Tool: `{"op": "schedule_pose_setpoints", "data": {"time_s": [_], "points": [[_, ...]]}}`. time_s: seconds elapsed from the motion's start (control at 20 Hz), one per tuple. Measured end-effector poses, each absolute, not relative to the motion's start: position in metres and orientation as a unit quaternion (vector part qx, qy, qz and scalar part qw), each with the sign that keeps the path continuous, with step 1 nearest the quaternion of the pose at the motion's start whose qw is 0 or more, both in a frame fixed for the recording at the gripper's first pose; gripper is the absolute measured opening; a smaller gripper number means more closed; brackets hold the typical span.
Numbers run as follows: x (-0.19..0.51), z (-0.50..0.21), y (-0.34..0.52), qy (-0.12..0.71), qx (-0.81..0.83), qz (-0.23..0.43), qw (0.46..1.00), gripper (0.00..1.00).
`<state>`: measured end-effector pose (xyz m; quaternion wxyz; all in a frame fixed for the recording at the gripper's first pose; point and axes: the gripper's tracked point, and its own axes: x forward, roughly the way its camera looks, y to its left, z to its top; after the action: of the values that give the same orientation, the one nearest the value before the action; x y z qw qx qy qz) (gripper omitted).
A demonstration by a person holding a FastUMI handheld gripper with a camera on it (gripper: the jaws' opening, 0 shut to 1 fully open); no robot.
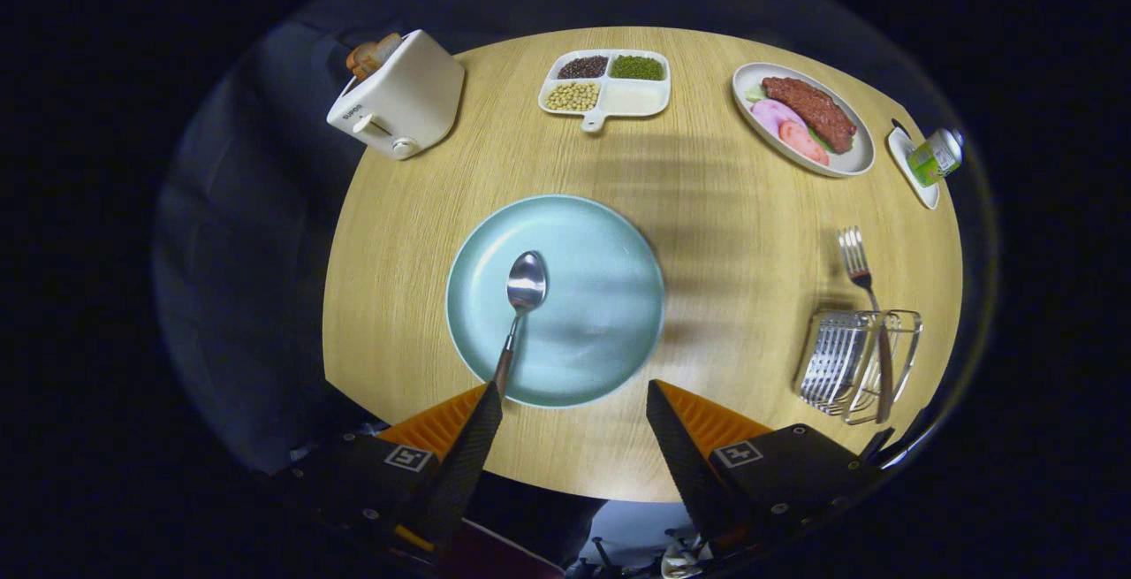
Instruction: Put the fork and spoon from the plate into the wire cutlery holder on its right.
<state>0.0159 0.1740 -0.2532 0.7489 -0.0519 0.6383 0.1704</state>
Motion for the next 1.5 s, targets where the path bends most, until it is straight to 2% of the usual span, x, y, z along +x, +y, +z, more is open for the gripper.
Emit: {"op": "schedule_pose_setpoints", "data": {"time_s": [0.25, 0.6, 0.75, 0.8, 0.85, 0.9, 0.95, 1.0, 1.05, 1.1, 1.15, 1.5], "points": [[0.005, -0.290, 0.218, 0.642, -0.031, 0.148, 0.752, 0.99], [0.006, -0.320, 0.208, 0.650, -0.082, 0.107, 0.748, 0.99], [0.005, -0.323, 0.212, 0.650, -0.077, 0.107, 0.748, 0.94], [0.005, -0.325, 0.212, 0.649, -0.081, 0.107, 0.749, 0.89], [0.004, -0.327, 0.211, 0.650, -0.087, 0.105, 0.748, 0.76], [0.002, -0.331, 0.212, 0.653, -0.088, 0.104, 0.745, 0.69], [0.001, -0.333, 0.212, 0.654, -0.087, 0.102, 0.744, 0.52], [0.000, -0.337, 0.213, 0.658, -0.083, 0.101, 0.742, 0.42], [0.000, -0.336, 0.216, 0.658, -0.071, 0.102, 0.742, 0.17], [-0.001, -0.333, 0.216, 0.659, -0.076, 0.103, 0.741, 0.09], [-0.004, -0.332, 0.212, 0.659, -0.087, 0.111, 0.739, 0.05], [-0.020, -0.271, 0.168, 0.651, -0.080, 0.159, 0.738, 0.01]]}}
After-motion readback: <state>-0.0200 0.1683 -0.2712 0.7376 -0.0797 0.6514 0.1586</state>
